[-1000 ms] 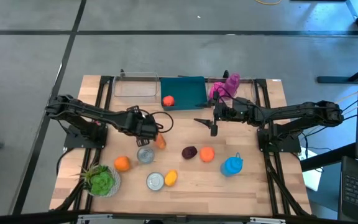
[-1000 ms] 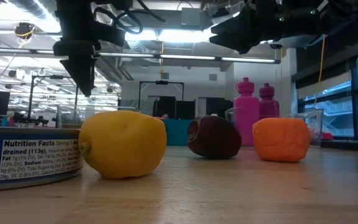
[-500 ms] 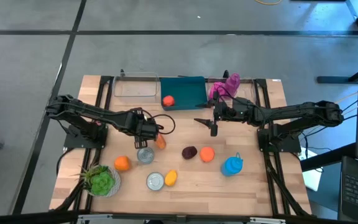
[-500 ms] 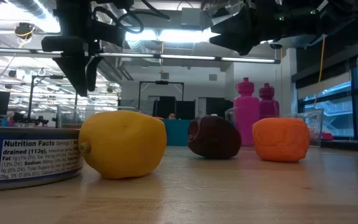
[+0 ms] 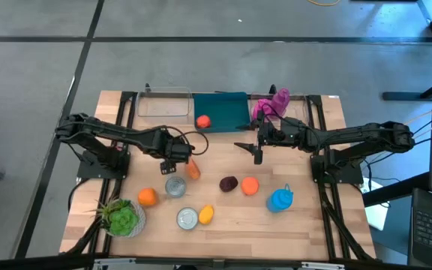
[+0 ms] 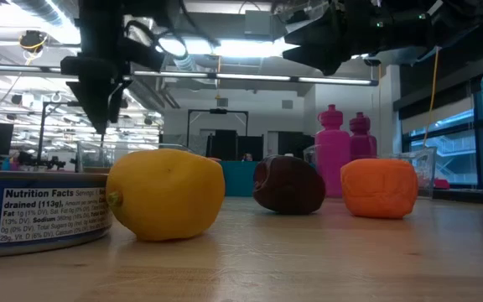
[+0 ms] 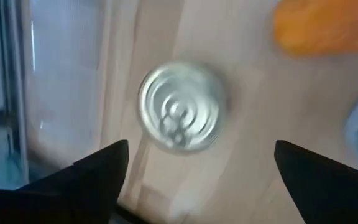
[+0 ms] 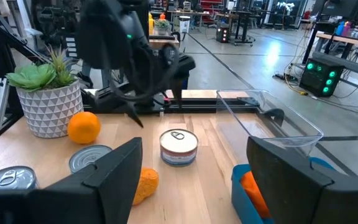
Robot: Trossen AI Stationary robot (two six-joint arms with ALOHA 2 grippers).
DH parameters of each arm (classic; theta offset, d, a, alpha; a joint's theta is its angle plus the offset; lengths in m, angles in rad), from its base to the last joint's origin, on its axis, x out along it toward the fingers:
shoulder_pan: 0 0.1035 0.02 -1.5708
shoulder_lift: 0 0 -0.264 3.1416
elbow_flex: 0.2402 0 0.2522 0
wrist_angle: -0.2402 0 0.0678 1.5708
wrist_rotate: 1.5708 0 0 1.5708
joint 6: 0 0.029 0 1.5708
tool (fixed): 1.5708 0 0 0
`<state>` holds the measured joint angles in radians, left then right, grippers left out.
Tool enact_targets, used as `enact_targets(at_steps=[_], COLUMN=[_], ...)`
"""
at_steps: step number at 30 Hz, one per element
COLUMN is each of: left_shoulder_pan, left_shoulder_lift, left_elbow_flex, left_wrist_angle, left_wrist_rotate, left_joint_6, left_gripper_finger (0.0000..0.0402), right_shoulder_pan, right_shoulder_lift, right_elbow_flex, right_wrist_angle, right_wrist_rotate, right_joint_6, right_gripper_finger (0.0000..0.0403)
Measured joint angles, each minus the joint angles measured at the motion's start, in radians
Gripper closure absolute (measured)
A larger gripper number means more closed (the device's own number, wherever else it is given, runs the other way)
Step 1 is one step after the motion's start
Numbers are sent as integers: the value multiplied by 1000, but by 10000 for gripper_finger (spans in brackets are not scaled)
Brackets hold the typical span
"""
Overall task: Pick & Place Food Item
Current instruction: Put the top blue pink tuna can into the left transparent bin
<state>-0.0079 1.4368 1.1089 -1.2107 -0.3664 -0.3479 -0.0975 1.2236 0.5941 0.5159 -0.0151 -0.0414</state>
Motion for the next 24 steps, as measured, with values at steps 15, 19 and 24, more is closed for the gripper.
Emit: enact_targets(at_steps=[15,19,24], left_shoulder_pan=[111,112,157], left_shoulder_lift=[0,0,0], left_elbow_flex=[0,0,0], left_wrist_angle=[-45,5,116], left_wrist_rotate=[2,7,44], left_joint_6=[40,21,23], left_gripper_finger=[5,4,4], right_shoulder_pan=[0,0,0], right_shoulder_lift=[0,0,0], right_elbow_flex=[0,0,0], right_wrist_angle=[0,0,0], right_wrist_rotate=[0,0,0], right_joint_6=[-19,-19,-18], right_gripper_finger=[115,115,115])
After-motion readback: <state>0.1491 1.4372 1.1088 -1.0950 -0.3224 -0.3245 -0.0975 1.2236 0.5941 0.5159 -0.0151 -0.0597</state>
